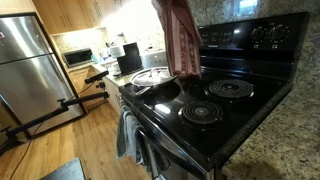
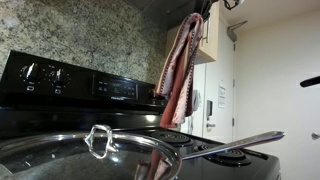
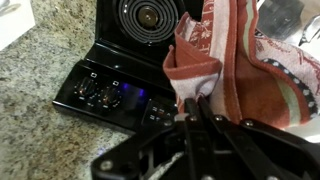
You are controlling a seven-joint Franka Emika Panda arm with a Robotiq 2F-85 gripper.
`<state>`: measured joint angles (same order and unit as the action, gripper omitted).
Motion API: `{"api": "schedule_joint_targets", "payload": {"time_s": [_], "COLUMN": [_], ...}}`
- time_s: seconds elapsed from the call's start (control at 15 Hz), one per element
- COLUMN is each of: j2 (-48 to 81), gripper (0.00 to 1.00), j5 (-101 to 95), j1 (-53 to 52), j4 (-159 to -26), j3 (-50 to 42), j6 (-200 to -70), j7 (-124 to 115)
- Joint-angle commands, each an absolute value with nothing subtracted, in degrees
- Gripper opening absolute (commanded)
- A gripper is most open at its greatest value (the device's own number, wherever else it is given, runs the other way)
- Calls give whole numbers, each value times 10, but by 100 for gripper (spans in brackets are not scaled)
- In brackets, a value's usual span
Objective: Remove the red and pink towel from the oven door and put it on the right side of the countertop
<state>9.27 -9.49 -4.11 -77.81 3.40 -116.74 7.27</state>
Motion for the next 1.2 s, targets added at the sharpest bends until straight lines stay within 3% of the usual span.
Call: {"api": "schedule_joint_targets", "payload": {"time_s": [0.0, 1.13], "j2": [71, 88], "gripper": [1, 1], "j5": [-56, -2], "j1": [-8, 97], "j4": [-772, -773], "j3": [11, -89], "j6": [-1164, -1175], "j7": [64, -2]}}
